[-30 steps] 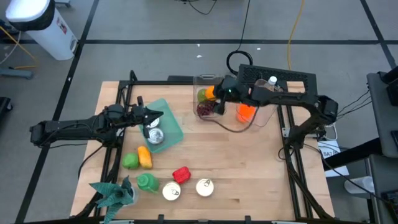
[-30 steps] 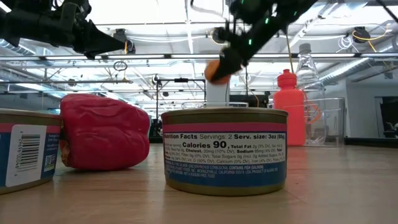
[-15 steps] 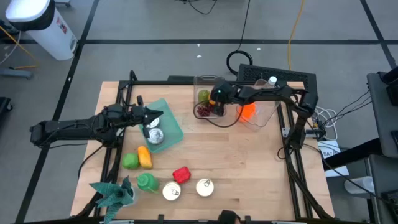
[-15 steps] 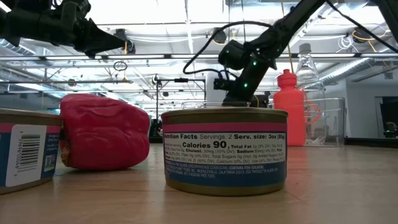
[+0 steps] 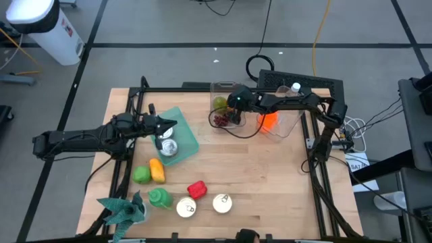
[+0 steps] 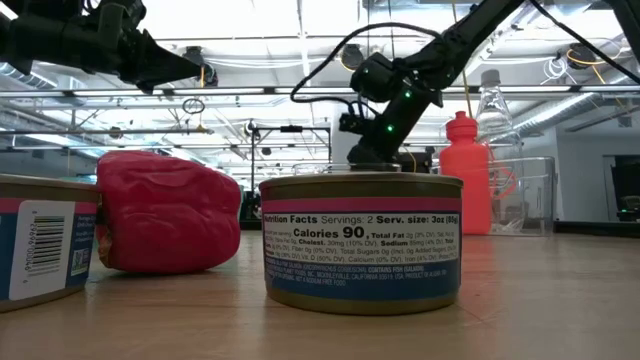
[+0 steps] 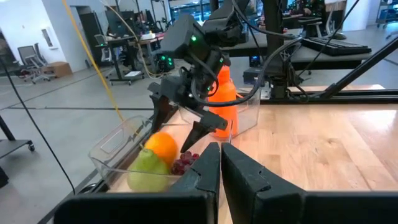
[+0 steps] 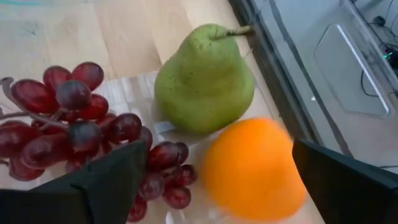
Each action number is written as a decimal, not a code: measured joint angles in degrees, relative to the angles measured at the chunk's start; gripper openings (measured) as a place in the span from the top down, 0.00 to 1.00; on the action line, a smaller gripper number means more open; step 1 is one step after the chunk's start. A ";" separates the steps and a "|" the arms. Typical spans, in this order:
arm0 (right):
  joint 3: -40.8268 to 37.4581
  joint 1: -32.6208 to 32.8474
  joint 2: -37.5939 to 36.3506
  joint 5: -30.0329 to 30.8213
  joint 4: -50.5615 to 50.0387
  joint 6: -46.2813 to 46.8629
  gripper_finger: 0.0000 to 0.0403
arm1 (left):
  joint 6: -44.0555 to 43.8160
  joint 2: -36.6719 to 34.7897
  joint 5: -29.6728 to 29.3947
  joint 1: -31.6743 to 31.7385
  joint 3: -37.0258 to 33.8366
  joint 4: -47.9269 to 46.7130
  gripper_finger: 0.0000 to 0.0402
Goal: Pick & Place Food Item
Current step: Put the green water bottle into the right transparent bin
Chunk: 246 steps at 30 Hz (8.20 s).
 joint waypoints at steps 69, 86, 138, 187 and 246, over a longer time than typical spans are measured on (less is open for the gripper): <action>-51.76 12.20 -76.01 -13.63 25.85 15.17 1.00 | -2.42 -10.05 -6.56 0.07 2.47 -12.81 0.94; -51.74 12.20 -69.93 -13.53 29.10 16.39 1.00 | -2.37 -10.05 -6.27 0.07 2.47 -12.47 0.94; -51.68 12.24 -60.65 -13.67 41.33 7.61 1.00 | -6.11 5.53 -0.96 -16.85 33.85 -29.50 0.94; -51.69 12.24 -60.63 -13.67 37.29 7.81 0.98 | -62.84 52.41 -2.12 -58.18 69.39 -82.86 0.29; -51.69 12.26 -60.61 -13.64 37.45 9.54 0.99 | -59.60 57.31 0.44 -57.70 65.70 -83.69 0.78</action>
